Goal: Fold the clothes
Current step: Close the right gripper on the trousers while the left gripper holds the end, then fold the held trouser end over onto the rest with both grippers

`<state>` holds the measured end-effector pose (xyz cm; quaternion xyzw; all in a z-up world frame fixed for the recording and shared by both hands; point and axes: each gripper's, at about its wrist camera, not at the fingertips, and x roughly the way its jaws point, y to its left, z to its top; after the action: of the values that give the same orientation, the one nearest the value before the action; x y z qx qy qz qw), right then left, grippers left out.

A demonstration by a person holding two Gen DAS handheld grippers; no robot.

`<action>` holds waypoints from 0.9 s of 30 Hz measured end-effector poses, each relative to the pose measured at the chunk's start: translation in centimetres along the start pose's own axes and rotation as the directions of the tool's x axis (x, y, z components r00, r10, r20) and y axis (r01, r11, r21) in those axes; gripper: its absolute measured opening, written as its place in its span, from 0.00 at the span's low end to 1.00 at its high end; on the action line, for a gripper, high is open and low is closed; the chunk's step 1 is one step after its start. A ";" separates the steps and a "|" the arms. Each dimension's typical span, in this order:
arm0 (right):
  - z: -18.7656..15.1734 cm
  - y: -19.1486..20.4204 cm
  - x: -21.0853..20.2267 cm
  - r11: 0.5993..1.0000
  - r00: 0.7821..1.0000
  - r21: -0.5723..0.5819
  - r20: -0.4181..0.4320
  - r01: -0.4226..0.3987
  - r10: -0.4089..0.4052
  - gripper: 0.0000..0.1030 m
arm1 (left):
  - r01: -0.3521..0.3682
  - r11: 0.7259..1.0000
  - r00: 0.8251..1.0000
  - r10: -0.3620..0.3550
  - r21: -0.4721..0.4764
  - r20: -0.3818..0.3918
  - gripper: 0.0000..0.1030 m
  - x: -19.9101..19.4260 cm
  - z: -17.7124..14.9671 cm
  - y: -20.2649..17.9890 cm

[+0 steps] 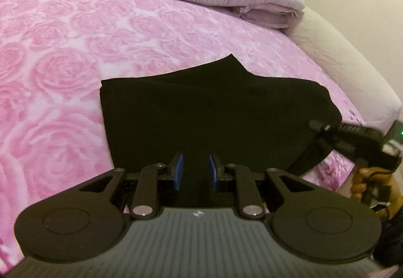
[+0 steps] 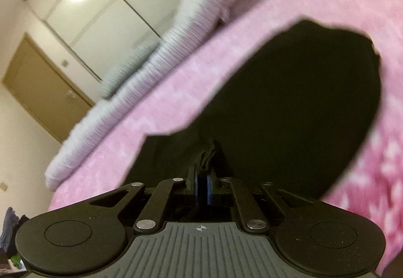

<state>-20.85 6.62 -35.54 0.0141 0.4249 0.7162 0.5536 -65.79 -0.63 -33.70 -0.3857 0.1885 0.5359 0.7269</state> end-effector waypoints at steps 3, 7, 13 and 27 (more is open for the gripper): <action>0.9 0.8 -0.5 0.999 0.998 -0.038 0.060 0.020 -0.017 0.06 | 0.004 1.000 1.000 -0.004 0.015 -0.022 0.16 0.8 0.1 -0.5; 1.4 -2.9 -0.6 0.992 0.992 0.035 0.041 0.117 -0.119 0.06 | -0.008 0.999 0.999 0.009 0.035 -0.054 0.16 2.1 0.5 -1.1; 3.6 -4.1 0.1 0.994 0.993 0.028 0.053 0.103 -0.104 0.06 | -0.003 0.999 0.996 0.007 0.054 -0.088 0.16 3.7 0.8 -2.0; 7.1 -6.8 -2.5 0.984 0.966 -0.015 0.193 0.175 -0.169 0.06 | 0.084 0.994 0.989 -0.075 0.064 -0.127 0.16 6.1 0.9 -4.5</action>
<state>-11.09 9.02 -34.18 0.0370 0.3577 0.6675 0.6520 -59.58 3.31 -35.71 -0.4004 0.2364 0.4745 0.7474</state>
